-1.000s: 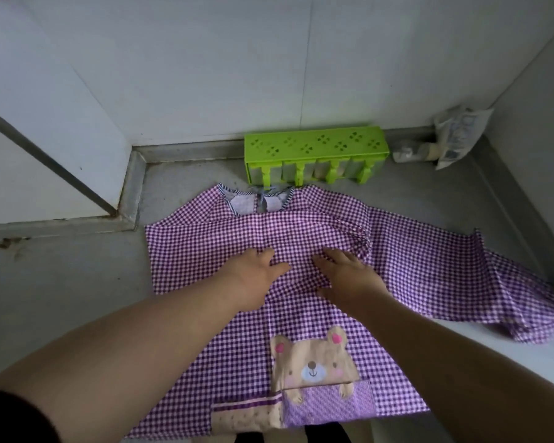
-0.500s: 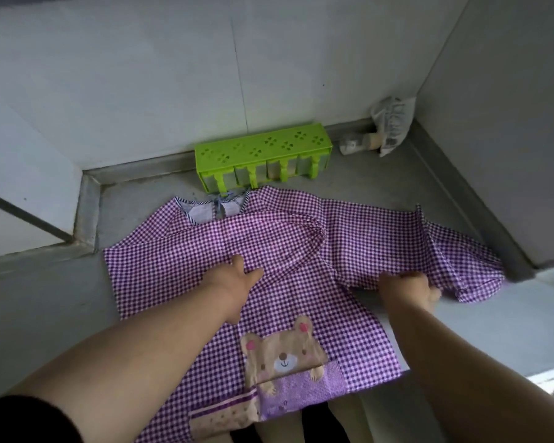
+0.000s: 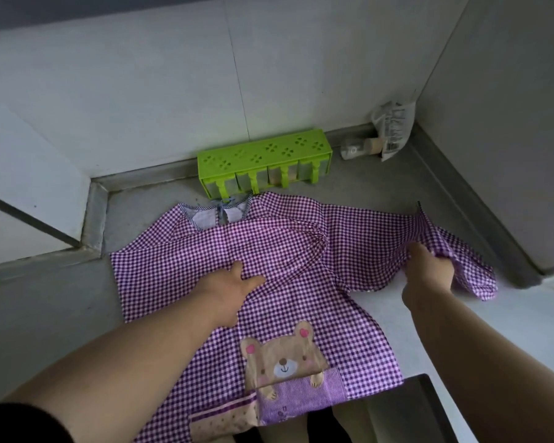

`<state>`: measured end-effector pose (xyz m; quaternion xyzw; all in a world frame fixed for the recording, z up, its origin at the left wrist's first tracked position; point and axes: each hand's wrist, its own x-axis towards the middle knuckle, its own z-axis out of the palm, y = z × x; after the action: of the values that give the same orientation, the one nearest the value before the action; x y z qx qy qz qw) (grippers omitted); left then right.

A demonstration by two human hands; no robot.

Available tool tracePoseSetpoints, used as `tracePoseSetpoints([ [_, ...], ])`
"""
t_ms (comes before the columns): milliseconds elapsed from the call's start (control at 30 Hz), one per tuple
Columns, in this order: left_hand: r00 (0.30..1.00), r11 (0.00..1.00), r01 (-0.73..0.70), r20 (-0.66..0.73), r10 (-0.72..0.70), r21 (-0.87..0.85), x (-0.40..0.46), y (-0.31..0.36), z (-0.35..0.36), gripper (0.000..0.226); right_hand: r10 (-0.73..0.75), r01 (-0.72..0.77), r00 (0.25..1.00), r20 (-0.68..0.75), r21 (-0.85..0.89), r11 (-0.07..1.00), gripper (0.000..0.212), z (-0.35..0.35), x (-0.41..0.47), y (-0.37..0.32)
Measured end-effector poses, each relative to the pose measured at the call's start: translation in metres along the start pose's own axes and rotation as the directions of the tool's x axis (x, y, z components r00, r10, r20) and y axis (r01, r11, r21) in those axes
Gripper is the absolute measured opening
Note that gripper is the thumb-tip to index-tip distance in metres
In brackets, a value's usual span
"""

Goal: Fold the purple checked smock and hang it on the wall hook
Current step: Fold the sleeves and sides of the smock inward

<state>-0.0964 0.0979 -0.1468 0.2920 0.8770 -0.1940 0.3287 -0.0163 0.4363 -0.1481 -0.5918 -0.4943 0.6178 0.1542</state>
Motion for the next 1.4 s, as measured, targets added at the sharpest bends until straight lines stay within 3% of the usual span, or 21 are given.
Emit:
tracePoseSetpoints([
  [133,0.999,0.997,-0.033,-0.043,0.030,-0.067,-0.003,-0.013,0.008,0.103,-0.060,0.044,0.991,0.117,0.137,0.990,0.034,0.019,-0.014,-0.035],
  [200,0.997,0.995,-0.053,-0.065,0.047,-0.086,-0.002,-0.018,0.011,0.098,-0.076,0.056,0.993,0.094,0.192,0.980,0.022,0.025,-0.020,-0.051],
  [267,0.995,0.992,-0.058,-0.086,0.049,-0.108,-0.002,-0.023,0.016,0.095,-0.179,0.169,0.982,0.065,0.142,0.975,0.014,0.036,-0.032,-0.063],
  [333,0.993,0.989,-0.068,-0.106,0.055,-0.130,-0.001,-0.026,0.019,0.093,-0.379,0.382,0.919,0.110,-0.007,0.924,0.012,0.051,-0.049,-0.069],
  [400,0.992,0.987,-0.074,-0.116,0.057,-0.146,0.001,-0.027,0.022,0.093,-0.559,0.616,0.780,0.280,-0.186,0.766,0.029,0.069,-0.071,-0.062],
  [467,0.992,0.982,-0.073,-0.115,0.053,-0.175,0.003,-0.032,0.026,0.096,-0.593,0.825,0.556,0.583,-0.299,0.480,0.041,0.091,-0.105,-0.043],
  [567,0.987,0.961,-0.094,-0.149,0.056,-0.259,0.003,-0.038,0.030,0.100,-0.336,0.986,0.083,0.938,-0.127,-0.110,0.030,0.115,-0.130,-0.002],
  [600,0.984,0.946,-0.095,-0.176,0.042,-0.309,0.001,-0.040,0.034,0.100,-0.187,0.973,0.019,0.982,-0.060,-0.221,0.036,0.121,-0.131,0.013],
  [667,0.974,0.917,-0.069,-0.225,-0.023,-0.393,-0.003,-0.047,0.041,0.097,0.015,0.971,0.101,0.995,-0.095,-0.218,0.045,0.125,-0.129,0.033],
  [733,0.970,0.897,-0.010,-0.221,-0.099,-0.443,-0.011,-0.057,0.051,0.093,0.096,0.973,0.164,0.982,-0.145,-0.180,0.035,0.130,-0.120,0.048],
  [800,0.973,0.862,0.053,-0.168,-0.158,-0.505,-0.020,-0.067,0.063,0.087,0.211,0.959,0.178,0.961,-0.121,-0.257,0.031,0.133,-0.111,0.056],
  [900,0.937,0.703,0.146,-0.130,-0.324,-0.696,-0.030,-0.085,0.083,0.045,0.316,0.936,0.194,0.929,-0.079,-0.344,0.030,0.137,-0.110,0.062],
  [933,0.914,0.597,0.169,-0.102,-0.392,-0.784,-0.031,-0.089,0.084,0.031,0.277,0.926,0.187,0.942,-0.075,-0.370,0.029,0.136,-0.110,0.063],
  [967,0.886,0.428,0.190,-0.034,-0.463,-0.884,-0.031,-0.094,0.085,0.030,0.232,0.918,0.178,0.956,-0.076,-0.389,0.032,0.137,-0.112,0.065],
  [1033,0.822,-0.082,0.155,0.174,-0.542,-0.985,-0.033,-0.102,0.082,0.038,0.185,0.898,0.179,0.966,-0.084,-0.432,0.058,0.139,-0.116,0.069],
  [1067,0.804,-0.360,0.087,0.279,-0.525,-0.929,-0.034,-0.103,0.078,0.042,0.188,0.879,0.185,0.965,-0.077,-0.470,0.073,0.139,-0.117,0.072],
  [1100,0.794,-0.566,0.022,0.358,-0.492,-0.824,-0.034,-0.106,0.076,0.048,0.198,0.856,0.186,0.962,-0.060,-0.513,0.084,0.140,-0.118,0.075],
  [1167,0.776,-0.757,-0.091,0.430,-0.461,-0.647,-0.031,-0.117,0.080,0.054,0.218,0.824,0.203,0.955,-0.047,-0.564,0.096,0.142,-0.122,0.080],
  [1267,0.764,-0.762,-0.096,0.444,-0.469,-0.640,-0.022,-0.133,0.093,0.046,0.239,0.826,0.242,0.941,-0.070,-0.560,0.104,0.146,-0.125,0.083],
  [1333,0.764,-0.704,-0.018,0.445,-0.467,-0.710,-0.016,-0.137,0.100,0.048,0.246,0.827,0.242,0.939,-0.067,-0.558,0.105,0.146,-0.126,0.083],
  [1400,0.753,-0.583,0.060,0.420,-0.506,-0.810,-0.017,-0.136,0.100,0.049,0.239,0.832,0.234,0.942,-0.067,-0.551,0.102,0.144,-0.124,0.082],
])
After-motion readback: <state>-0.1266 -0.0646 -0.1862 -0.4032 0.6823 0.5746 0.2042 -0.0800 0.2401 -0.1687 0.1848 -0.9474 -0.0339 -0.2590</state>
